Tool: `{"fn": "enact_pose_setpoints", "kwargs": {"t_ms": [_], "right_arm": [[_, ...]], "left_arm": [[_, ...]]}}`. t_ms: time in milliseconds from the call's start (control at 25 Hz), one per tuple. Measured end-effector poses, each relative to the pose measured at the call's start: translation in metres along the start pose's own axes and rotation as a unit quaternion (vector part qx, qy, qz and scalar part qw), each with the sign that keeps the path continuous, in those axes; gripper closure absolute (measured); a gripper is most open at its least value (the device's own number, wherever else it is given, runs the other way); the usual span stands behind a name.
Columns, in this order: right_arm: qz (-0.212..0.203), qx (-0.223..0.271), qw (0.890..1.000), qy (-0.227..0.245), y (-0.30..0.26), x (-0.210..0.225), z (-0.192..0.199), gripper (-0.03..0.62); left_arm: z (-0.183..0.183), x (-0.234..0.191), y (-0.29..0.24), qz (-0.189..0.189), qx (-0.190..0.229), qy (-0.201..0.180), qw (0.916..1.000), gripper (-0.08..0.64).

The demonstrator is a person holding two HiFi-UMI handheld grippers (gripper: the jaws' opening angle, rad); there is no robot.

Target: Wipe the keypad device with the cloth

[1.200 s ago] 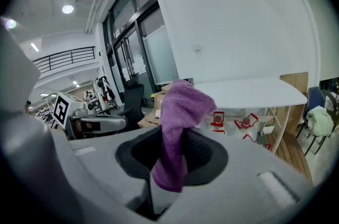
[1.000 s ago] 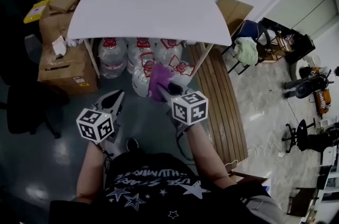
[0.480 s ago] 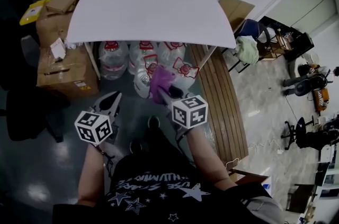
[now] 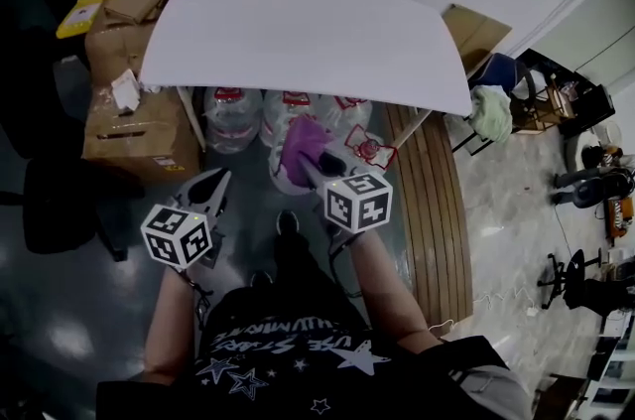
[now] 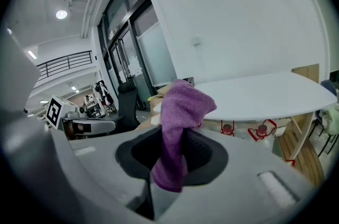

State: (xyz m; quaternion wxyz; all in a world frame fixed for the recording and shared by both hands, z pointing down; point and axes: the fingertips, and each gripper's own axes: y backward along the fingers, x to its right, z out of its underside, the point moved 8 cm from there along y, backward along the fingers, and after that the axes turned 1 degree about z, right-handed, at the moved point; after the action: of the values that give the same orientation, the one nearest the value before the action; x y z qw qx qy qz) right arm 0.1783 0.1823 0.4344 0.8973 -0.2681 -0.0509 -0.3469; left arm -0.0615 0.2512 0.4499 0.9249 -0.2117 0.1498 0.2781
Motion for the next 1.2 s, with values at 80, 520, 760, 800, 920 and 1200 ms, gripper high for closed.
{"fn": "enact_pose_setpoints", "kwargs": {"t_ms": [80, 520, 760, 800, 920, 1200], "right_arm": [[-0.002, 0.000, 1.000, 0.000, -0.014, 0.016, -0.012, 0.495], [-0.008, -0.005, 1.000, -0.012, -0.076, 0.122, -0.070, 0.495], [-0.025, -0.007, 1.000, -0.016, -0.104, 0.164, -0.091, 0.495], [-0.029, -0.010, 0.999, -0.015, -0.109, 0.169, -0.093, 0.495], [-0.044, -0.023, 0.999, -0.012, -0.122, 0.183, -0.098, 0.495], [-0.073, -0.032, 0.997, -0.007, -0.149, 0.197, -0.107, 0.495]], "left_arm": [[-0.010, -0.008, -0.016, -0.006, -0.002, 0.001, 1.0000, 0.551], [-0.065, -0.037, -0.123, -0.025, -0.004, -0.002, 0.9997, 0.551], [-0.083, -0.055, -0.159, -0.050, -0.004, 0.004, 0.9987, 0.551], [-0.087, -0.057, -0.166, -0.054, -0.003, 0.007, 0.9985, 0.551], [-0.098, -0.060, -0.182, -0.064, 0.005, 0.015, 0.9978, 0.551], [-0.114, -0.074, -0.197, -0.094, 0.012, 0.001, 0.9955, 0.551]]}}
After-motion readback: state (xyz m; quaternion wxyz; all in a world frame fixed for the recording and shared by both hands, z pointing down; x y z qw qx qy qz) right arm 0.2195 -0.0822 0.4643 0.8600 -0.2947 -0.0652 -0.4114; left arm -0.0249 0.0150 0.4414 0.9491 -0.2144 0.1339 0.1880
